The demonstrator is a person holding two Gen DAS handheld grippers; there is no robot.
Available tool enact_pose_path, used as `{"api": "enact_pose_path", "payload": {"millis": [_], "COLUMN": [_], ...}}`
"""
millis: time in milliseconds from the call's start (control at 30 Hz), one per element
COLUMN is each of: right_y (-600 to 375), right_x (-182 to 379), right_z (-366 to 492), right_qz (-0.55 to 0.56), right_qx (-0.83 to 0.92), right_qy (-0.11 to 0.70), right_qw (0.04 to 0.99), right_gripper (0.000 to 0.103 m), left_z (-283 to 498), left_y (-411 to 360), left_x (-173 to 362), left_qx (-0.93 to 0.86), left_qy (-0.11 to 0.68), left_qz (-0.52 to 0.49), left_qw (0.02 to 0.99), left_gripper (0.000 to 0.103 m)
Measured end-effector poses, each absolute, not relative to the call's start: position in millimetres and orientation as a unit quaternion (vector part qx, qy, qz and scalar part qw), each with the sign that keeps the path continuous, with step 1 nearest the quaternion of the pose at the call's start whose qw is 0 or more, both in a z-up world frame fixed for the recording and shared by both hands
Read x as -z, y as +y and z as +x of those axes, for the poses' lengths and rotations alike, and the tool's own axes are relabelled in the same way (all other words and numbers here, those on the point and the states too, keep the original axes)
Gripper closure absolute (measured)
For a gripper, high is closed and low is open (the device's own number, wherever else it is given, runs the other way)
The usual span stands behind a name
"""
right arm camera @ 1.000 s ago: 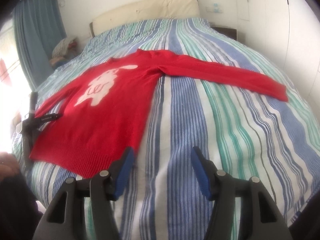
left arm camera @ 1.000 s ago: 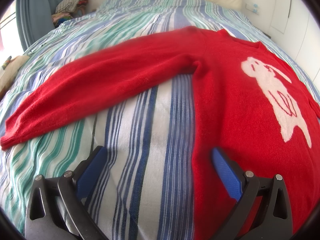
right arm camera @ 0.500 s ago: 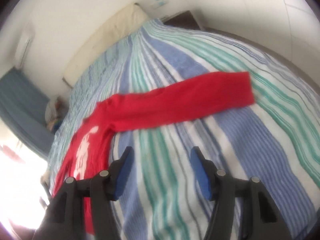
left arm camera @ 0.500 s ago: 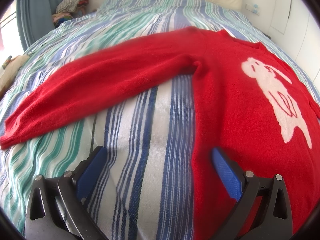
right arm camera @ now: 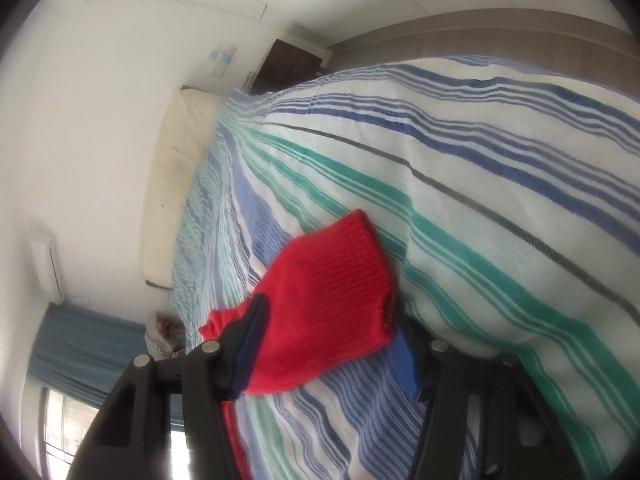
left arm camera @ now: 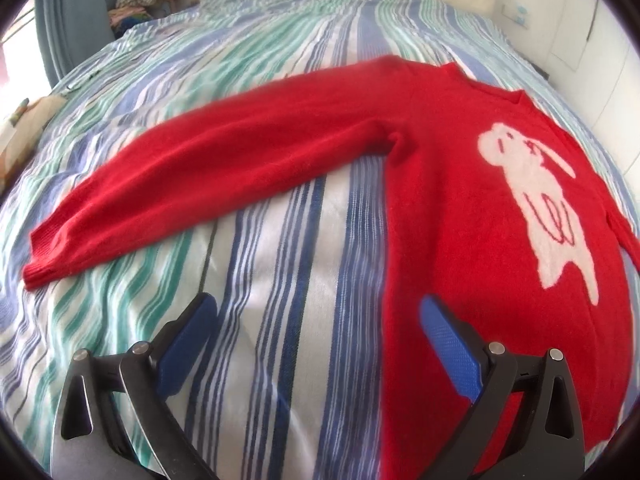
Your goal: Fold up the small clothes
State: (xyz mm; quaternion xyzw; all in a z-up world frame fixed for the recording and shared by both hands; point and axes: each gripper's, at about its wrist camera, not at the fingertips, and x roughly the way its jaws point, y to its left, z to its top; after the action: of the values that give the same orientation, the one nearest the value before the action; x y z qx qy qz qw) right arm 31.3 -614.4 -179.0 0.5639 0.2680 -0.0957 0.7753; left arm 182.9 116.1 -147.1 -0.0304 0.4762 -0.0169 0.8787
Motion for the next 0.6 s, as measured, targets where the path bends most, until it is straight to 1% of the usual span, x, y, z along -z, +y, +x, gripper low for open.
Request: {"api": "enact_pose_path", "payload": {"millis": [100,133,167,200,233,300,367,500,600], "right_y": [-617,-618,-619,-620,-622,-621,-613,-568,-501], "right_x": [178,179,181,183,185,179,152,62,-9], "right_z": [40,43,46,50,53,56,63,101,144], "right_qz": [0.559,0.558,0.556,0.552,0.547,0.535,0.492,0.397,0.307], "right_qx": [0.100,0.106,0.113,0.123,0.135,0.154,0.168,0.112,0.031], "right_qy": [0.276,0.282,0.289,0.300,0.312,0.312,0.312,0.289,0.287], "right_qw": [0.775,0.773,0.771,0.768,0.765,0.769,0.795,0.864,0.907], "right_gripper": [0.053,0.060,0.075,0.085,0.099,0.099,0.099,0.099,0.099], "left_z": [163,157,153,150,148,146,145,140,139], "left_y": [116,115,114,114,116,121,130,147,153], "left_x": [124,118,114,112,110,111,115,122,119], "left_qx": [0.030,0.032,0.033,0.031,0.028,0.011,-0.012,-0.034,-0.039], "left_qy": [0.449,0.439,0.433,0.427,0.420,0.406,0.393,0.378,0.364], "left_qz": [-0.031,-0.027,-0.024,-0.021,-0.020,-0.017,-0.024,-0.047,-0.042], "left_qw": [0.893,0.897,0.901,0.904,0.907,0.914,0.919,0.924,0.930], "left_gripper": [0.001,0.001,0.001,0.001,0.001,0.001,0.001,0.001,0.001]}}
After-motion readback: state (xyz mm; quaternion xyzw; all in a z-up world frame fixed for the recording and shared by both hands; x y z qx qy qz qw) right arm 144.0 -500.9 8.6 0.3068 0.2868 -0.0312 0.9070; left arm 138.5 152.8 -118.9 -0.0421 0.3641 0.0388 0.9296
